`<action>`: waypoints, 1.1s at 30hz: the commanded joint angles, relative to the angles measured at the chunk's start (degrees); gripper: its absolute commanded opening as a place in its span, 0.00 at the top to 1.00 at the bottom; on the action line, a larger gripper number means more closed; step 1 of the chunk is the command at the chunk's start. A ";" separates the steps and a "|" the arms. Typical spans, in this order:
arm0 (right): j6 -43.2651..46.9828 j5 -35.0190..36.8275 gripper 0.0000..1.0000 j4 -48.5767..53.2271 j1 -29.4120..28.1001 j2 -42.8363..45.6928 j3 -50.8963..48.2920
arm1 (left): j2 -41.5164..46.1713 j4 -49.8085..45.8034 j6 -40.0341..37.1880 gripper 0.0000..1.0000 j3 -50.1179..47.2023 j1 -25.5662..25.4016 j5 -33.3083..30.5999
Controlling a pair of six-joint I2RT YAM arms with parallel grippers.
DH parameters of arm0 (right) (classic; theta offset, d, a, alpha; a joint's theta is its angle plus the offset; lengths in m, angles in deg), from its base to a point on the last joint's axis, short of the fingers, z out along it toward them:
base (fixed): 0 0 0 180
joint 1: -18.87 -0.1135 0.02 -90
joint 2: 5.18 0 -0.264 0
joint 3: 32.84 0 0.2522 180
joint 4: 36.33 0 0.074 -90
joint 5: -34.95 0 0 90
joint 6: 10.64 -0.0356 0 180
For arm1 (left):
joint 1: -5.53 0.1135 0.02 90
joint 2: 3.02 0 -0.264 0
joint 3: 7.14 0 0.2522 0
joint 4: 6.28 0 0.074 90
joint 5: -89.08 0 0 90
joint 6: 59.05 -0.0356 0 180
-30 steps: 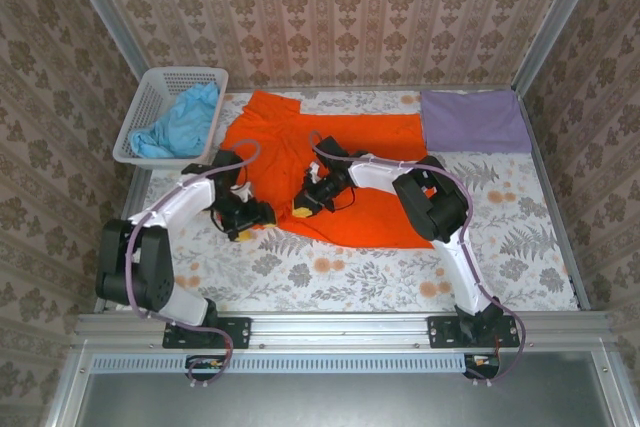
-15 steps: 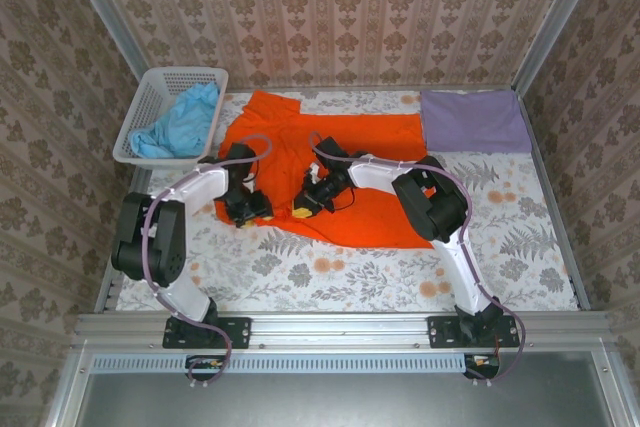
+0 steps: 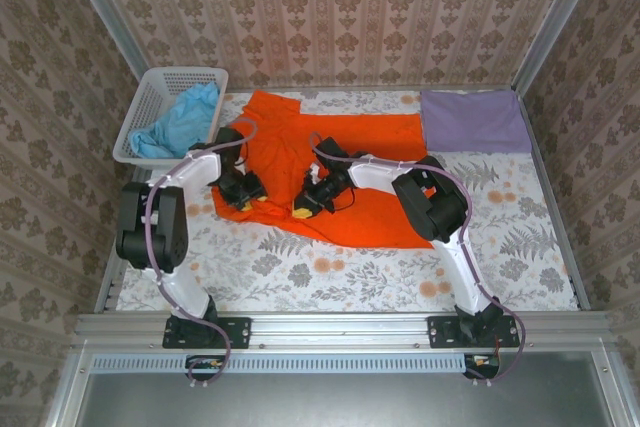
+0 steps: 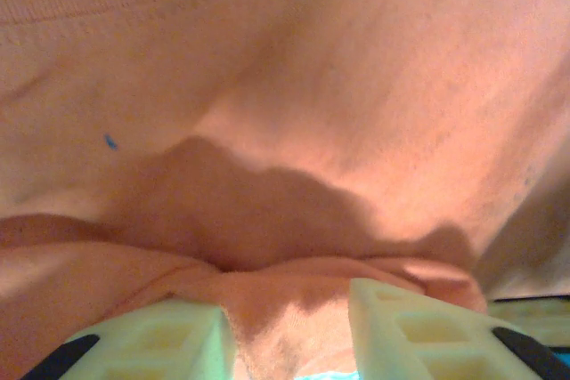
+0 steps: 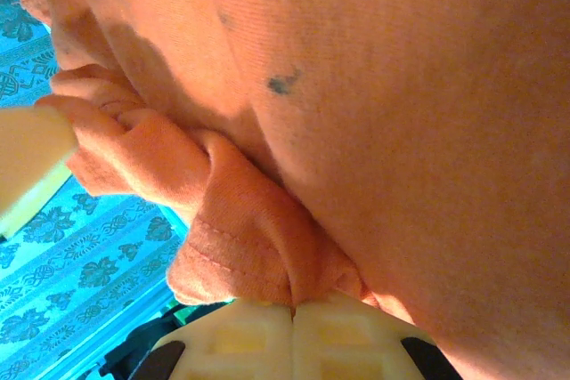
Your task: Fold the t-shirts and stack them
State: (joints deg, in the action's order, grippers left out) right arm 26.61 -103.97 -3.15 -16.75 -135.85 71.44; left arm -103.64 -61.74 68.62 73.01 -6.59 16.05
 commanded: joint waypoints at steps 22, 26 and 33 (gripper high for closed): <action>-3.06 0.24 0.85 -0.93 0.77 0.77 -3.59 | 10.41 -7.43 -4.87 1.00 -6.71 2.31 3.53; -3.06 -0.02 0.85 -0.57 0.81 0.59 -3.07 | 9.48 -6.21 -4.30 1.00 -8.15 1.25 3.65; -2.93 -0.20 0.85 -0.19 0.81 0.17 -2.72 | 5.42 -3.93 -3.42 0.68 -6.82 -0.01 2.63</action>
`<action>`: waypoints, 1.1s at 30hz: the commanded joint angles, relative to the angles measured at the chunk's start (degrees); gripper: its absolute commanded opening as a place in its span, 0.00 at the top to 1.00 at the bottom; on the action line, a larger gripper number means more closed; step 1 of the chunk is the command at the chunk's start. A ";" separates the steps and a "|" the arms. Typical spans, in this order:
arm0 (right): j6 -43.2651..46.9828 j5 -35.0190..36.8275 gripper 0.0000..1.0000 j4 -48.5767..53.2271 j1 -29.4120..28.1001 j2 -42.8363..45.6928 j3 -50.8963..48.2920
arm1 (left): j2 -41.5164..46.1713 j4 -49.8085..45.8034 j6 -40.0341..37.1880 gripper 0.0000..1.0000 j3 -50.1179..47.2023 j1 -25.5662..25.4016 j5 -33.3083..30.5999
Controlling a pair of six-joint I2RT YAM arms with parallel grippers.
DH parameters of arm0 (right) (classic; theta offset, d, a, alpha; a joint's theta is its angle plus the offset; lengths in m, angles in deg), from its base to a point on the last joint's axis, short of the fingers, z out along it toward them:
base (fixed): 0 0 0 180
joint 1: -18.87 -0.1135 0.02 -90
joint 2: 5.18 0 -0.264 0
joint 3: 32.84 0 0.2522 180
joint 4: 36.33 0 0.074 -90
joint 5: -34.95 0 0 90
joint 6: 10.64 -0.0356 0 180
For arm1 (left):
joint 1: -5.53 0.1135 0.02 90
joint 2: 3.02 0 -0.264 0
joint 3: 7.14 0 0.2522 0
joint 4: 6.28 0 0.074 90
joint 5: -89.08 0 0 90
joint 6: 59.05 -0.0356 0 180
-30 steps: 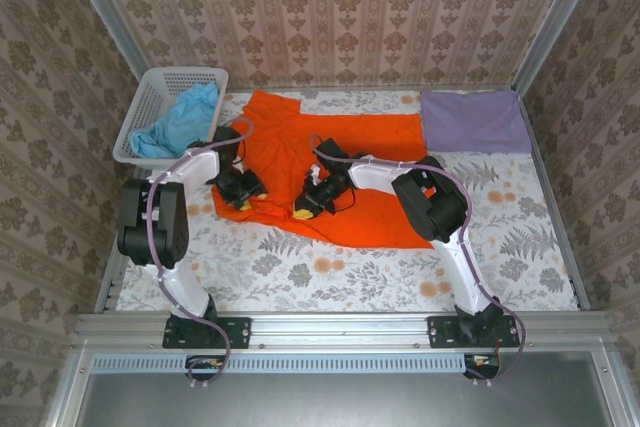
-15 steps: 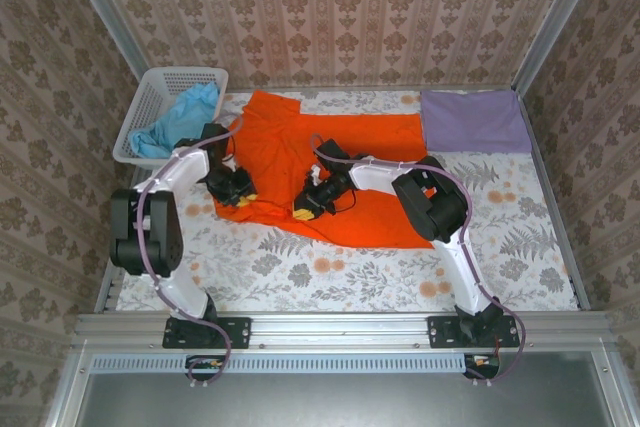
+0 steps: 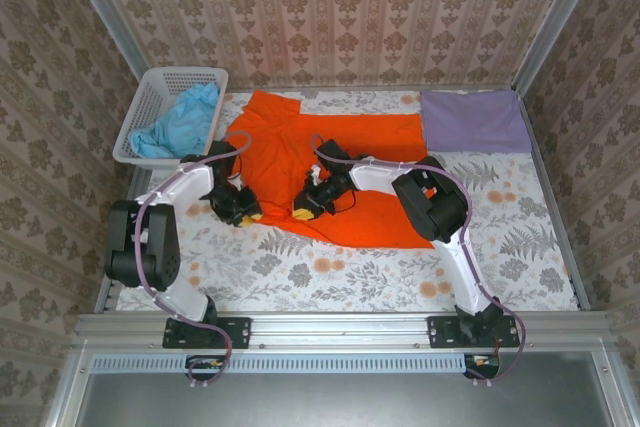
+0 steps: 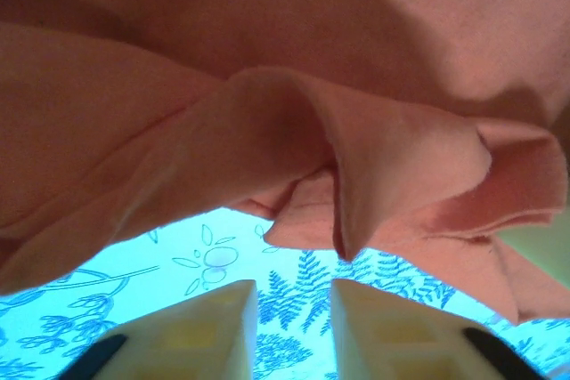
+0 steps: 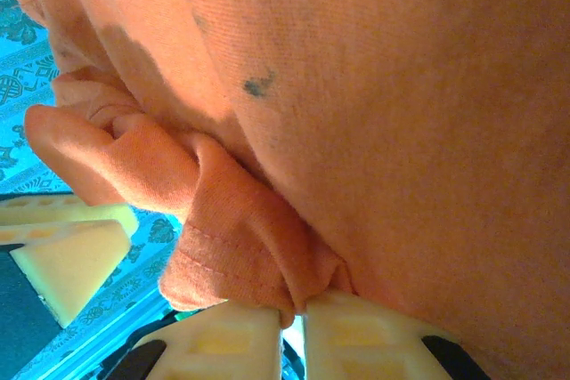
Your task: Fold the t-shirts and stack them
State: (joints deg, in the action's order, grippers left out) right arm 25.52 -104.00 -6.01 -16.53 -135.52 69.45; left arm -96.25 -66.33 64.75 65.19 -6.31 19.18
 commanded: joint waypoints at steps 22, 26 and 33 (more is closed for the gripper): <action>-1.34 -0.05 0.86 3.74 0.59 -0.17 -0.24 | -6.35 3.17 1.64 0.71 3.22 -0.73 1.88; -1.35 -0.23 0.87 3.63 0.54 -0.17 -0.45 | -6.36 3.02 1.67 0.75 3.21 -0.82 2.23; -1.53 -0.11 0.88 3.25 0.55 0.00 -0.81 | -5.92 2.69 1.68 0.81 3.47 -0.83 2.31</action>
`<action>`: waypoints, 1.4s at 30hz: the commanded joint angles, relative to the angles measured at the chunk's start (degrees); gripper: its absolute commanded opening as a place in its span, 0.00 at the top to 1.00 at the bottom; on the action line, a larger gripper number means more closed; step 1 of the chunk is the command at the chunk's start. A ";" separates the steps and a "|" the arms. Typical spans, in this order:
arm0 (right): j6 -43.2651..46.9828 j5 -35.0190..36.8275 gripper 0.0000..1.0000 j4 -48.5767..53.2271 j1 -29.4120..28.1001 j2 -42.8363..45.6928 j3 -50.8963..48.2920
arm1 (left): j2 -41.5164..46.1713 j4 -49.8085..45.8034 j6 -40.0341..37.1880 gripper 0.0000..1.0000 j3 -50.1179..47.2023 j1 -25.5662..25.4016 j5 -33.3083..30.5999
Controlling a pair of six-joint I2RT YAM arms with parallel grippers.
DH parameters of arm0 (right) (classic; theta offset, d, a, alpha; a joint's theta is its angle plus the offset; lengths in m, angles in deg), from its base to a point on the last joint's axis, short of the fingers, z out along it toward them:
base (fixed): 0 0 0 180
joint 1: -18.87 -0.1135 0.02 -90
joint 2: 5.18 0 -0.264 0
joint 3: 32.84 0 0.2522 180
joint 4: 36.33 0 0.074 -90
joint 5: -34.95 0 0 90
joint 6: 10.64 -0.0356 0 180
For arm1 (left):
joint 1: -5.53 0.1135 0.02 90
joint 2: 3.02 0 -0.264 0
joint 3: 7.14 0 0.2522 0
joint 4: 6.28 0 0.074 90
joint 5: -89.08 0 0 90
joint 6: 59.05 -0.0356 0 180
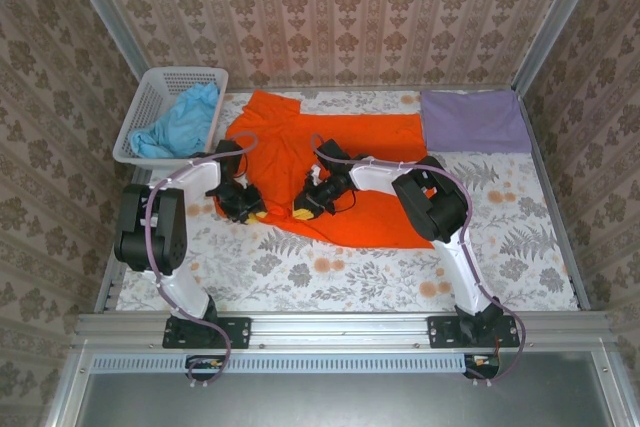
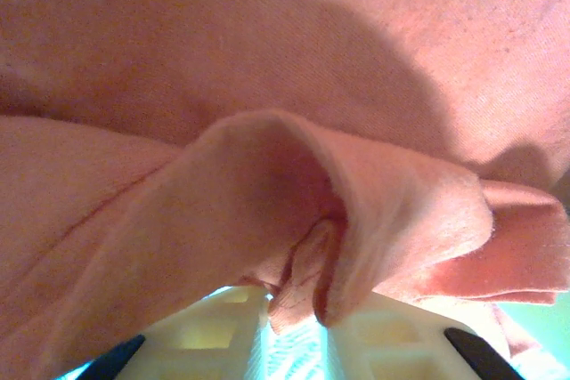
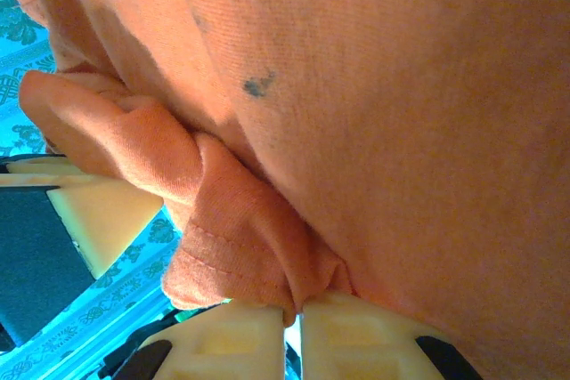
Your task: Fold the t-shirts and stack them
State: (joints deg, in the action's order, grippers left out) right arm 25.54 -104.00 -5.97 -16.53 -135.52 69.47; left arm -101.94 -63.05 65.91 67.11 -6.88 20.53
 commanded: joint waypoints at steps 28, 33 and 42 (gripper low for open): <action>0.30 2.70 0.86 4.33 0.33 3.67 -2.76 | 8.48 -4.94 -0.53 0.86 -1.23 -0.23 0.56; 0.21 2.62 0.86 4.35 0.15 3.43 -2.61 | 7.22 -3.45 0.18 0.74 -1.27 -0.27 1.16; 0.21 2.52 0.86 4.40 0.06 3.19 -2.66 | 6.53 -4.43 -1.41 0.65 -1.69 -0.43 -0.71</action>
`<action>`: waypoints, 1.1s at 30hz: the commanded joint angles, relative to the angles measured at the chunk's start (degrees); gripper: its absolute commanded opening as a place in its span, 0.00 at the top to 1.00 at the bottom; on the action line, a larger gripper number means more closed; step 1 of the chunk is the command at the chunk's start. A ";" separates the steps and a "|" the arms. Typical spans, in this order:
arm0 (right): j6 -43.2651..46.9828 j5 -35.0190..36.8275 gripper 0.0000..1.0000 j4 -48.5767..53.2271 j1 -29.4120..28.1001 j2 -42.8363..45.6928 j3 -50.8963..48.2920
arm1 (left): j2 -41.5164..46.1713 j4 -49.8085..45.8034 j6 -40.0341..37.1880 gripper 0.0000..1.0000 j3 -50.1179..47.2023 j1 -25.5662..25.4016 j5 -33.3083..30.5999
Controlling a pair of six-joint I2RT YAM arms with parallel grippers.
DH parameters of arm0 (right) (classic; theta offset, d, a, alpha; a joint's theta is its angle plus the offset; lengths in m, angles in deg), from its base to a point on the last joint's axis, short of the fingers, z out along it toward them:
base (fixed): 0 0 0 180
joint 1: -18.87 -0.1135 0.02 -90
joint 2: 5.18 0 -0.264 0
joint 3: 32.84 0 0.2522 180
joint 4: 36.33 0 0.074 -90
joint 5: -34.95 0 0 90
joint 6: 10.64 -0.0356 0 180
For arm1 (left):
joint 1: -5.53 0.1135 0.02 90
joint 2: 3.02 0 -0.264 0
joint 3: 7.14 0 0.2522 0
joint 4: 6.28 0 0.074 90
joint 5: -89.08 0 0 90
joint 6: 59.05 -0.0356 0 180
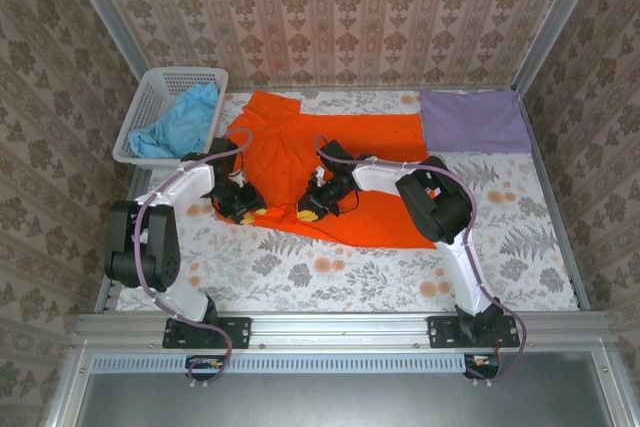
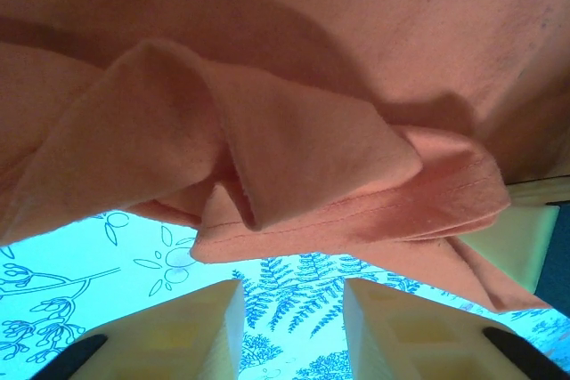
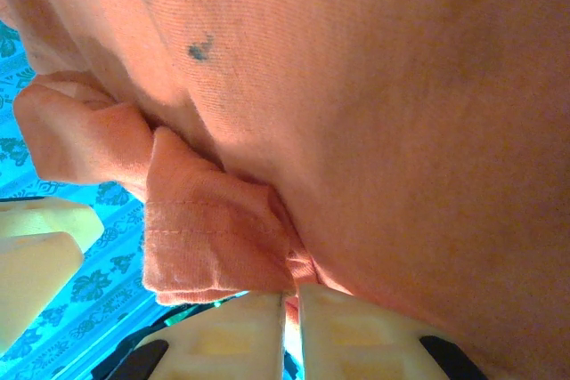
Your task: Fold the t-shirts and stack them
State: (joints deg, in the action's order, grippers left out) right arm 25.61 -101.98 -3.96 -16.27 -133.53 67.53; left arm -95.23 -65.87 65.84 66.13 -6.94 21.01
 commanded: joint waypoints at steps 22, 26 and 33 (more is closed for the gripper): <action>0.06 -0.43 0.86 2.81 -0.21 -0.29 0.79 | -3.80 -0.97 -3.17 0.59 -1.72 -1.59 -5.50; 0.06 -0.43 0.86 3.01 -0.20 -0.32 0.97 | -4.36 -0.41 -2.98 0.64 -1.24 -1.54 -4.93; 0.07 -0.52 0.86 3.07 -0.20 -0.41 0.95 | -5.18 -0.23 -2.70 0.74 -0.19 -1.59 -4.54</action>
State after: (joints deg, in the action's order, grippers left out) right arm 25.58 -102.01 -3.94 -16.27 -133.53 67.55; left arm -99.84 -65.80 62.89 64.42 -8.32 16.42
